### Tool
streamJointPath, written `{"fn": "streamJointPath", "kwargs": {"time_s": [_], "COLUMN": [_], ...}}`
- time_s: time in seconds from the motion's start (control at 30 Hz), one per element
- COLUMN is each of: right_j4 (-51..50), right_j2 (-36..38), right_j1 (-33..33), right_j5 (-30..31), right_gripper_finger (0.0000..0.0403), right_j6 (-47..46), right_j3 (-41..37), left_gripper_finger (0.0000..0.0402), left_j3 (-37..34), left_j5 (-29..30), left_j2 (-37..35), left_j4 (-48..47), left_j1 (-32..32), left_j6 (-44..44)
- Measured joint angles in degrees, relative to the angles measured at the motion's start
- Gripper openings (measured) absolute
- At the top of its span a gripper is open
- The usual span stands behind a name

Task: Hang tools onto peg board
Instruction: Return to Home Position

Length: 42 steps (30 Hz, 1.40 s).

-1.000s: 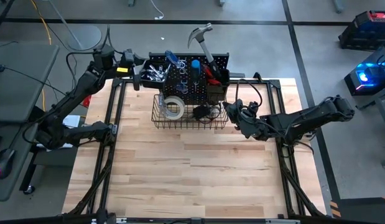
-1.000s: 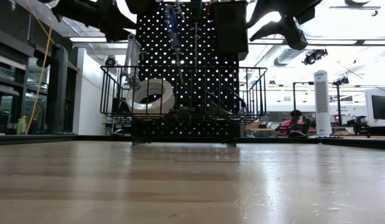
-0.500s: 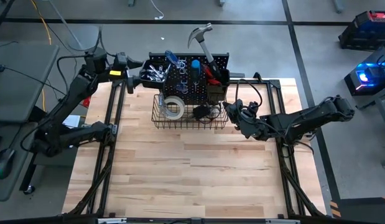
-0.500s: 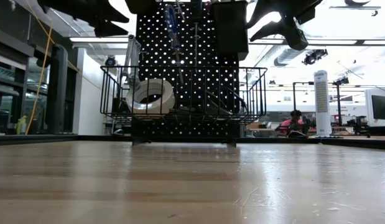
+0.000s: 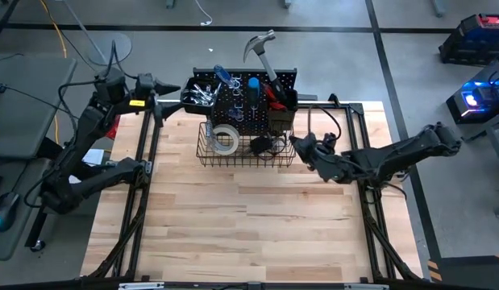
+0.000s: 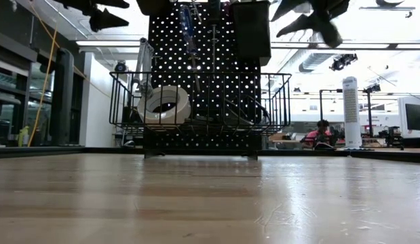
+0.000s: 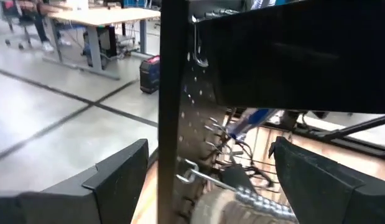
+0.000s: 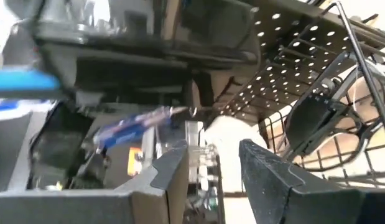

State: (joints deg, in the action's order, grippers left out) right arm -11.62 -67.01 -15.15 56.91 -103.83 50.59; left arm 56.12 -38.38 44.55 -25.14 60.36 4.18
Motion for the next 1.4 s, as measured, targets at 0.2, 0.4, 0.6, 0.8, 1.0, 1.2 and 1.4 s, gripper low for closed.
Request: {"fn": "streamJointPath", "kwargs": {"time_s": [0.2,0.4,0.6,0.8,1.0,1.2,1.4], "right_j4": [-6.7,-13.8,-16.8,-16.8,-11.2,-3.5,0.7], "right_j2": [7.6,17.3,25.0,30.3,30.6,29.3,25.7], "right_j1": [-4.9,-7.1,-6.6,-6.6,-6.6,-6.6,-2.8], "right_j5": [0.1,1.8,2.6,1.6,-1.4,-1.4,-9.8], "right_gripper_finger": [0.0133,0.0068,0.0006,0.0001,0.0,0.0,0.0], "right_j6": [6.8,18.0,28.5,36.1,44.0,51.1,57.8], "right_j3": [0.0,0.0,0.0,0.0,0.0,0.0,0.0], "left_gripper_finger": [0.0314,0.0218,0.0023,0.0002,0.0,0.0,0.0], "left_j3": [0.0,-1.9,-14.4,-22.9,-23.3,-16.4,-15.2], "left_j5": [-5.7,-6.9,6.9,26.2,34.1,34.5,36.0], "left_j2": [-2.6,-6.8,-16.0,-20.5,-5.0,8.3,11.6], "left_j4": [-1.7,7.0,29.0,37.5,55.4,61.2,56.2], "left_j1": [-0.2,-6.1,-20.1,-36.6,-53.7,-67.5,-70.4], "left_j6": [-8.3,-23.3,-43.9,-47.4,-42.5,-40.5,-30.4]}}
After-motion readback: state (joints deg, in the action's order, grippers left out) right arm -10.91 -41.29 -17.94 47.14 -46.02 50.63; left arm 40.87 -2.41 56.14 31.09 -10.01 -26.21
